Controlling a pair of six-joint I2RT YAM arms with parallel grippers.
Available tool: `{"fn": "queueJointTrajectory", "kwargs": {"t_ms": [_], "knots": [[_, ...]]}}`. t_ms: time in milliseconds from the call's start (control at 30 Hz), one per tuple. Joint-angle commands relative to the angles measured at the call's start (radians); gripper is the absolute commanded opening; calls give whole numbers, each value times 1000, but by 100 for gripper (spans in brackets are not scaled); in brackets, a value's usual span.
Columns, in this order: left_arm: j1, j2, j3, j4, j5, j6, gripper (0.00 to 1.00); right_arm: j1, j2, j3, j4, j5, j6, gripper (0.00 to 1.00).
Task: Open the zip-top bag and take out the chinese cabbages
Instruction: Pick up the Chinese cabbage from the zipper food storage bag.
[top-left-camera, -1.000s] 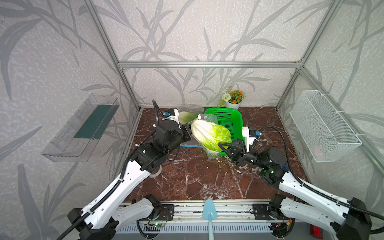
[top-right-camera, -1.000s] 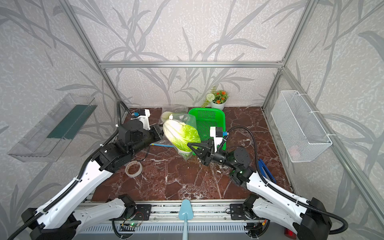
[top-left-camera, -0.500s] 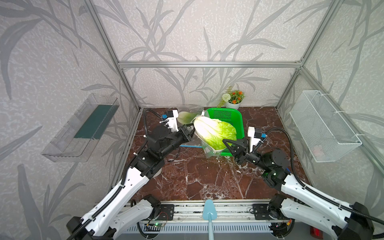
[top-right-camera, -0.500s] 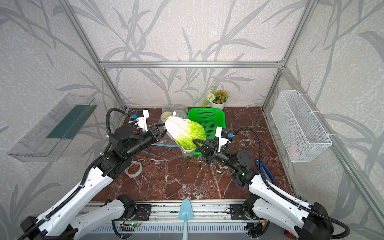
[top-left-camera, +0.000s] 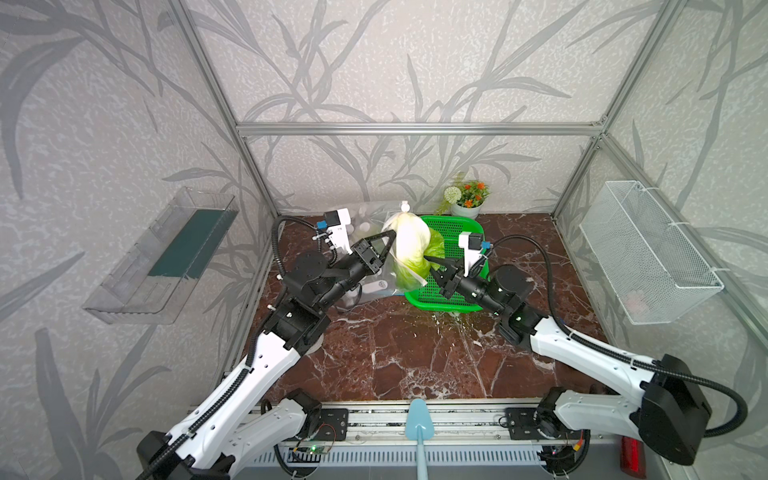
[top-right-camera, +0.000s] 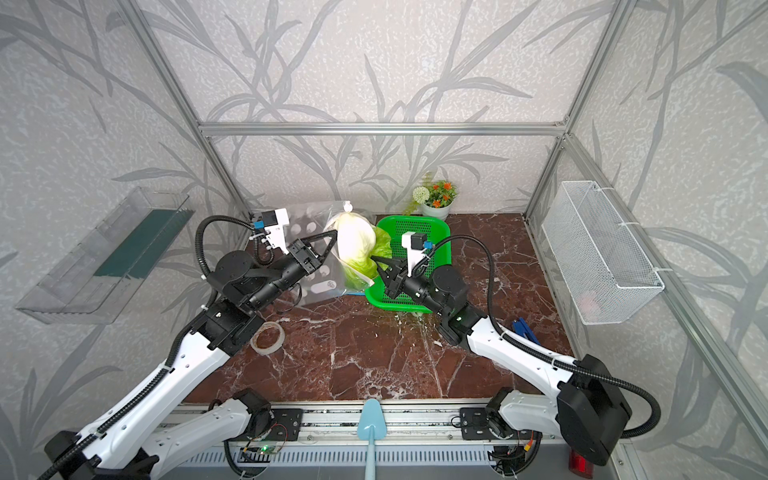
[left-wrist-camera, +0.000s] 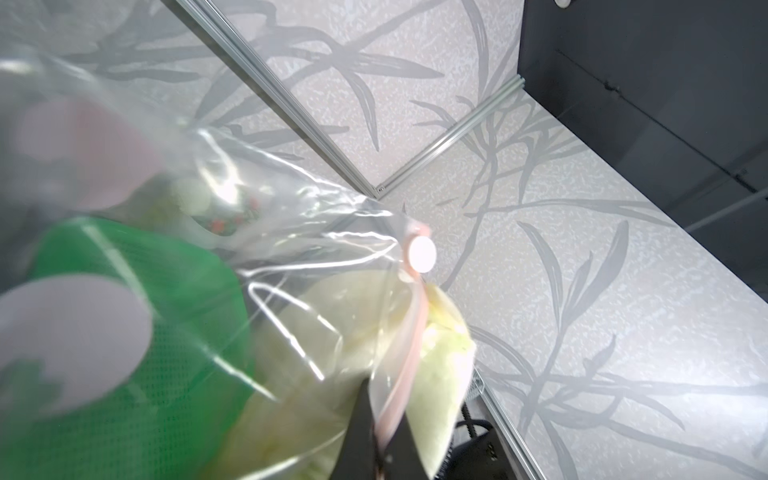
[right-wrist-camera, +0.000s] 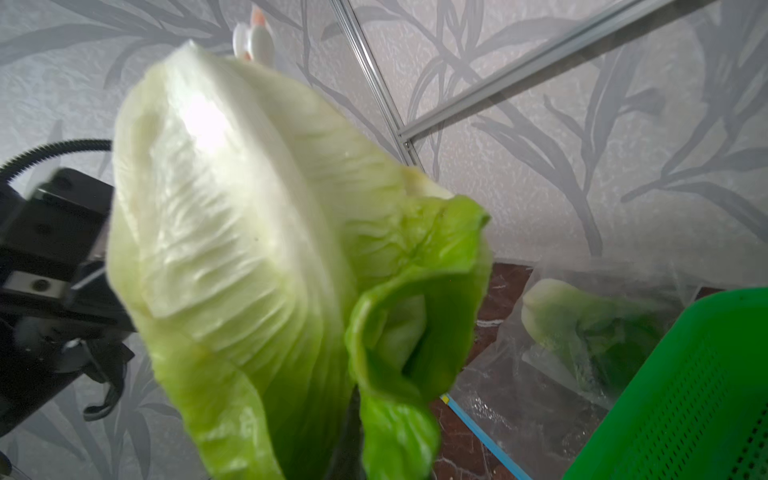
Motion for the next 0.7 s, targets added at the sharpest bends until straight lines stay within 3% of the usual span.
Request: {"fn": "queueJointTrajectory", "kwargs": {"t_ms": [0, 267, 400, 500, 667], "knots": [[-15, 23, 16, 10, 92, 13, 0, 31, 13, 28, -113, -32, -39, 0], [-17, 162, -3, -42, 66, 4, 0, 32, -14, -36, -52, -29, -15, 1], [-18, 189, 9, -116, 41, 44, 0, 29, -52, -43, -98, -18, -35, 50], [-18, 185, 22, -193, 5, 88, 0, 8, -102, -77, -105, -17, -37, 74], [-16, 218, -4, -168, 39, 53, 0, -42, -142, -128, -46, -56, 2, 93]]}}
